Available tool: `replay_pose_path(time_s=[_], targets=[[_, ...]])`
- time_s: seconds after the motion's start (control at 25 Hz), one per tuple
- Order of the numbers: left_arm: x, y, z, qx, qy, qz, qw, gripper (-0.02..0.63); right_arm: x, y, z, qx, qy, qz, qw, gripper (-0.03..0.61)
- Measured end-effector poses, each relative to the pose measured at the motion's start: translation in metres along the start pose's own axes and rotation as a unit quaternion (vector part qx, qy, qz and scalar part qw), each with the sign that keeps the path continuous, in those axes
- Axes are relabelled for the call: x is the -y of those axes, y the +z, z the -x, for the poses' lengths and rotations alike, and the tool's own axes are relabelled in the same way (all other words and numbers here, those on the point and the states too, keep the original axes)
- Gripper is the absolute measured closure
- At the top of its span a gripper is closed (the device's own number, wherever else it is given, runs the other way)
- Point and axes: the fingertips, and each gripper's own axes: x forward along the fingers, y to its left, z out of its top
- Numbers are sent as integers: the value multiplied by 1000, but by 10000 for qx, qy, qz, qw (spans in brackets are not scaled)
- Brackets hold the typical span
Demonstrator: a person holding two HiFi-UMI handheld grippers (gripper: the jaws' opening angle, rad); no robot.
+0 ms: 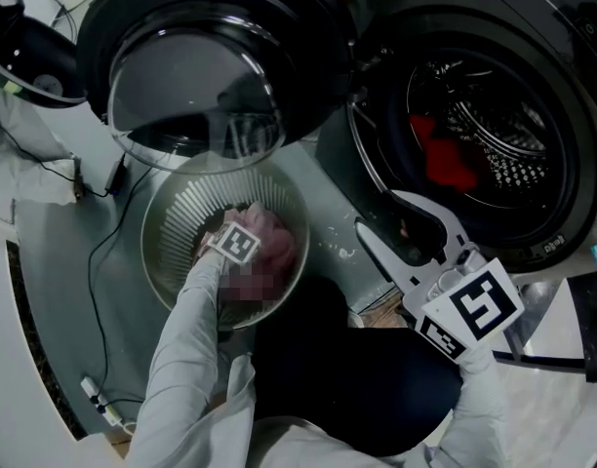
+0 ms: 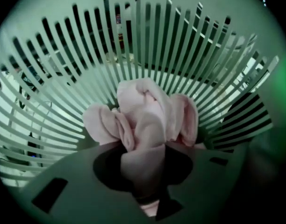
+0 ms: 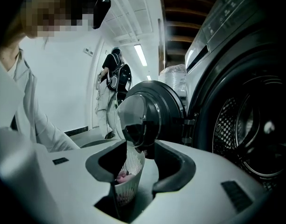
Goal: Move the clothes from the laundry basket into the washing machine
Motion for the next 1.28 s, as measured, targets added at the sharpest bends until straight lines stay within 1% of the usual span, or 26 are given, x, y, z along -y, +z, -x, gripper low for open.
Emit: replay_pose_path(time_s=[0.12,0.28,0.4,0.56,0.72,0.88,1.04,1.12,1.28], targets=[[-1,11,24,238,41,-14,9997,493,-4,7,-1,92,3,46,9999,383],[-4,26,65,600,161,-245,9978,492,-9,16,-3,184,30,122,9998,383],[-15,40,107,1002,514,-473,9925,492,-9,22,-3,248,-13,167,9996,383],[-11,46,145,1389,537,-598,9870,492,-8,26,-4,324,-140,299,9989,390],[-14,63,206,1877,858,-822,9750,492,-6,28,-8,308,-177,250,9991,390],[-1,74,265,2266,825,-950,9658,493,-6,33,-9,338,-264,171,9989,390],[14,92,310,2708,754,-890,9555,492,-4,35,-10,363,-306,60,9989,390],[21,104,332,2995,734,-839,9476,492,-1,34,-7,381,-352,21,9987,390],[29,133,381,3588,771,-772,9270,492,8,34,-1,443,-462,-117,9979,390]])
